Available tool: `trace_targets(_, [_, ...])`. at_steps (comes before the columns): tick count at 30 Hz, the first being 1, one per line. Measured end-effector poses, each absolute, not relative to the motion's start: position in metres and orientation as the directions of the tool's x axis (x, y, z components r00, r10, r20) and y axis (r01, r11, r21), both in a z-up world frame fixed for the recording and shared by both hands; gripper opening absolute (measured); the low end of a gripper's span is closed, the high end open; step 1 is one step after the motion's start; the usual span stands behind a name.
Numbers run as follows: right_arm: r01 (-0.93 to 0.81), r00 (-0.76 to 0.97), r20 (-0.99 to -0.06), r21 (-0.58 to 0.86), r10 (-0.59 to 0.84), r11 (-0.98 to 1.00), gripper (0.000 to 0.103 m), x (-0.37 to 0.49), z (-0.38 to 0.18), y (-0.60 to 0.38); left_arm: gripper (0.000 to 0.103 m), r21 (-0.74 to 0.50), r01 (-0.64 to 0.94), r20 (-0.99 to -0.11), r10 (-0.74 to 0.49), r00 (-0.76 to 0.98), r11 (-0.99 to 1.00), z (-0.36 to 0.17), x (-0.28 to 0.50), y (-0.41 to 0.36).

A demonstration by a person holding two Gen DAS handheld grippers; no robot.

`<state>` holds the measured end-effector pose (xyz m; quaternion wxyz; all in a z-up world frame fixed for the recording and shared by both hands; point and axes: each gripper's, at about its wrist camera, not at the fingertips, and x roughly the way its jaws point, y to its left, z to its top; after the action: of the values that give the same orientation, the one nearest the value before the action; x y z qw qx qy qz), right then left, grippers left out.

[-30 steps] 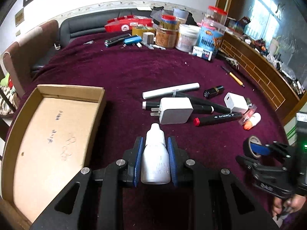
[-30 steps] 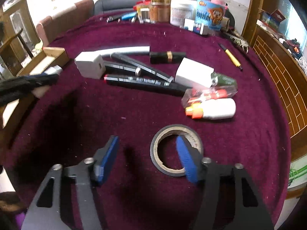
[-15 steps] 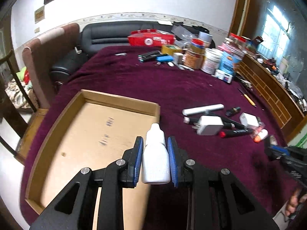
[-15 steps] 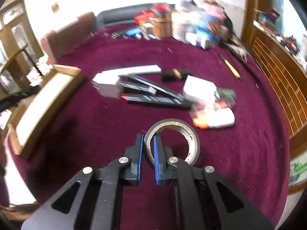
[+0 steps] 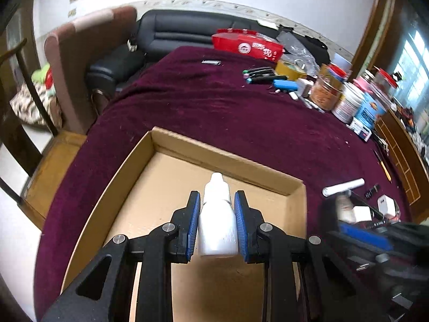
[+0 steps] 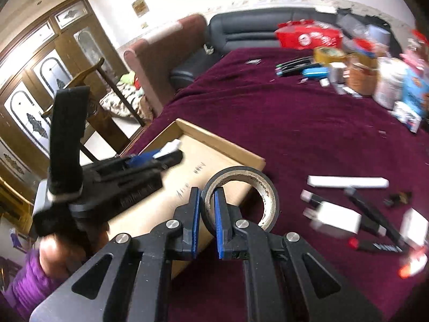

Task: Organize rigid objects
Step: 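Lower the bottle into the cardboard box with the left tool while the right tool drops the tape roll there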

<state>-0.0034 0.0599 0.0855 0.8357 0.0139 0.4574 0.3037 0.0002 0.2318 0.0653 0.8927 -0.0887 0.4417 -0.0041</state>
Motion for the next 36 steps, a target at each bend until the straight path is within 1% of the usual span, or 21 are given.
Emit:
trace_targets(2, [-0.506, 0.371, -0.768, 0.304, 0.522, 0.807, 0.008, 0.004, 0.075, 0.074, 0.022, -0.171, -0.075, -0.787, -0.09, 0.61, 0.982, 0.061, 0.004, 0.236])
trace_targets(3, [-0.51, 0.362, -0.775, 0.3, 0.518, 0.806, 0.008, 0.007, 0.07, 0.079, 0.022, -0.162, -0.099, -0.79, -0.069, 0.609, 0.982, 0.057, 0.007, 0.241])
trace_targets(6, [-0.498, 0.348, -0.799, 0.287, 0.491, 0.819, 0.009, 0.018, 0.054, 0.091, 0.022, -0.219, -0.107, -0.795, -0.114, 0.596, 0.97, 0.046, 0.013, 0.253])
trace_targets(11, [-0.476, 0.351, -0.835, 0.23, 0.424, 0.849, 0.009, 0.029, 0.033, 0.093, 0.023, -0.265, -0.132, -0.792, -0.138, 0.595, 0.955, 0.035, 0.013, 0.255])
trace_targets(12, [-0.48, 0.356, -0.838, 0.217, 0.414, 0.85, 0.009, 0.029, 0.031, 0.094, 0.026, -0.274, -0.135, -0.792, -0.144, 0.593, 0.952, 0.033, 0.012, 0.254])
trace_targets(13, [-0.488, 0.369, -0.841, 0.187, 0.396, 0.853, 0.009, 0.027, 0.03, 0.096, 0.032, -0.278, -0.142, -0.792, -0.143, 0.594, 0.95, 0.031, 0.01, 0.252])
trace_targets(14, [-0.492, 0.382, -0.843, 0.161, 0.378, 0.855, 0.009, 0.025, 0.03, 0.098, 0.036, -0.28, -0.151, -0.789, -0.138, 0.598, 0.948, 0.029, 0.008, 0.251])
trace_targets(15, [-0.495, 0.397, -0.846, 0.13, 0.356, 0.859, 0.009, 0.023, 0.03, 0.1, 0.043, -0.286, -0.171, -0.787, -0.13, 0.604, 0.943, 0.026, 0.005, 0.249])
trace_targets(18, [-0.49, 0.42, -0.859, 0.058, 0.293, 0.87, 0.01, 0.026, 0.023, 0.102, 0.045, -0.315, -0.22, -0.788, -0.126, 0.602, 0.923, 0.023, -0.001, 0.249])
trace_targets(19, [-0.481, 0.414, -0.864, 0.06, 0.286, 0.875, 0.011, 0.028, 0.02, 0.097, 0.046, -0.317, -0.236, -0.787, -0.116, 0.606, 0.919, 0.023, -0.003, 0.249])
trace_targets(20, [-0.471, 0.406, -0.867, 0.071, 0.288, 0.879, 0.015, 0.032, 0.017, 0.094, 0.047, -0.324, -0.251, -0.783, -0.109, 0.613, 0.912, 0.023, -0.005, 0.249])
trace_targets(21, [-0.461, 0.397, -0.868, 0.091, 0.297, 0.883, 0.018, 0.035, 0.015, 0.09, 0.051, -0.332, -0.259, -0.78, -0.11, 0.616, 0.907, 0.023, -0.005, 0.247])
trace_targets(22, [-0.465, 0.409, -0.858, 0.096, 0.31, 0.88, 0.018, 0.036, 0.017, 0.086, 0.052, -0.333, -0.265, -0.777, -0.104, 0.621, 0.905, 0.024, -0.006, 0.247])
trace_targets(23, [-0.466, 0.416, -0.854, 0.095, 0.313, 0.88, 0.02, 0.037, 0.019, 0.086, 0.052, -0.326, -0.271, -0.773, -0.09, 0.628, 0.906, 0.026, -0.006, 0.248])
trace_targets(26, [-0.463, 0.423, -0.834, 0.138, 0.355, 0.876, 0.021, 0.035, 0.03, 0.08, 0.053, -0.285, -0.279, -0.736, -0.023, 0.677, 0.917, 0.04, -0.012, 0.249])
trace_targets(27, [-0.461, 0.432, -0.822, 0.151, 0.37, 0.874, 0.023, 0.034, 0.036, 0.078, 0.056, -0.258, -0.283, -0.725, 0.009, 0.688, 0.924, 0.047, -0.016, 0.248])
trace_targets(29, [-0.457, 0.459, -0.793, 0.176, 0.4, 0.872, 0.023, 0.028, 0.054, 0.069, 0.059, -0.222, -0.283, -0.716, 0.041, 0.697, 0.933, 0.057, -0.023, 0.244])
trace_targets(32, [-0.448, 0.513, -0.742, 0.199, 0.433, 0.872, 0.023, 0.014, 0.083, 0.052, 0.067, -0.162, -0.268, -0.682, 0.089, 0.726, 0.95, 0.079, -0.041, 0.23])
trace_targets(35, [-0.441, 0.596, -0.682, 0.162, 0.424, 0.883, 0.023, -0.009, 0.109, 0.03, 0.074, -0.061, -0.252, -0.618, 0.162, 0.769, 0.966, 0.102, -0.061, 0.207])
trace_targets(36, [-0.432, 0.633, -0.658, 0.137, 0.408, 0.892, 0.023, -0.019, 0.117, 0.022, 0.082, -0.032, -0.249, -0.597, 0.182, 0.782, 0.968, 0.108, -0.067, 0.199])
